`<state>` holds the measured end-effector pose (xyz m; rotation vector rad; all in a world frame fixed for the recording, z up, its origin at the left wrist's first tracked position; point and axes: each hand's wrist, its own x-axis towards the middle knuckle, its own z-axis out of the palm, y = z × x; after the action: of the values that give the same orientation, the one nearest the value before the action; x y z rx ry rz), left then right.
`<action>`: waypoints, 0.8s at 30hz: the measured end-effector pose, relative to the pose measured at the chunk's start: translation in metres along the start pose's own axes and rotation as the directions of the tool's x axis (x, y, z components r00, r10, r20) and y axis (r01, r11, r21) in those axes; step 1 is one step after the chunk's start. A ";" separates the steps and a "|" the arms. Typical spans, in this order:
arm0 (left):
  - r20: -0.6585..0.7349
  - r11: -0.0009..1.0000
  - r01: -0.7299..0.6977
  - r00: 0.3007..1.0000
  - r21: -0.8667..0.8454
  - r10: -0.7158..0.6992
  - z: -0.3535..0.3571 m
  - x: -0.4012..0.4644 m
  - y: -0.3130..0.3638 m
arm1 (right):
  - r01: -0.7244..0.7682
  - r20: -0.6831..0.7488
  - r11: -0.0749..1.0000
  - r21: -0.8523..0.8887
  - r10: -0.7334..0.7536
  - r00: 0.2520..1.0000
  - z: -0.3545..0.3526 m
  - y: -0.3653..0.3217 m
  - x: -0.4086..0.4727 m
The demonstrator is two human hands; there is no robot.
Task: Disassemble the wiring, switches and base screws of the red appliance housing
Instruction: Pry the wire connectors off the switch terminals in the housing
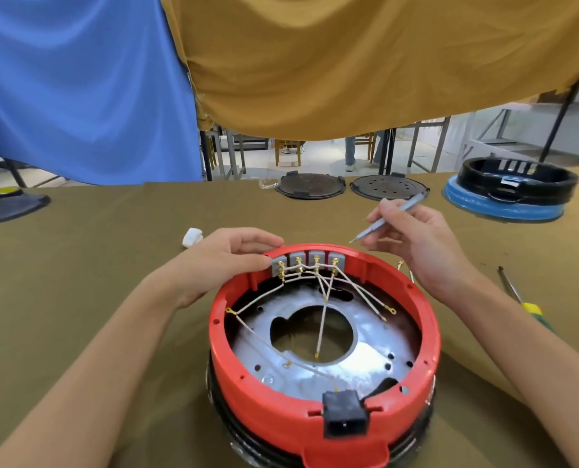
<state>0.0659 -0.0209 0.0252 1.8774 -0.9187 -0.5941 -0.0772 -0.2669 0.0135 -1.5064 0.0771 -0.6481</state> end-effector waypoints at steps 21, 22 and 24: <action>0.030 0.861 -0.184 0.981 0.474 0.193 0.014 -0.010 0.011 | 0.079 0.207 0.993 -0.085 -0.060 0.977 0.022 -0.005 -0.012; 0.015 0.839 -0.212 0.971 0.502 0.237 0.017 -0.009 0.011 | 0.089 0.210 0.991 -0.098 -0.067 0.976 0.025 -0.005 -0.013; -0.009 0.824 -0.250 0.955 0.508 0.296 0.021 -0.007 0.012 | 0.096 0.221 0.986 -0.138 -0.064 0.973 0.030 -0.006 -0.014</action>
<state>0.0432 -0.0300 0.0265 2.1473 -1.3528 -0.0894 -0.0781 -0.2334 0.0172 -1.7227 -0.1045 -0.5484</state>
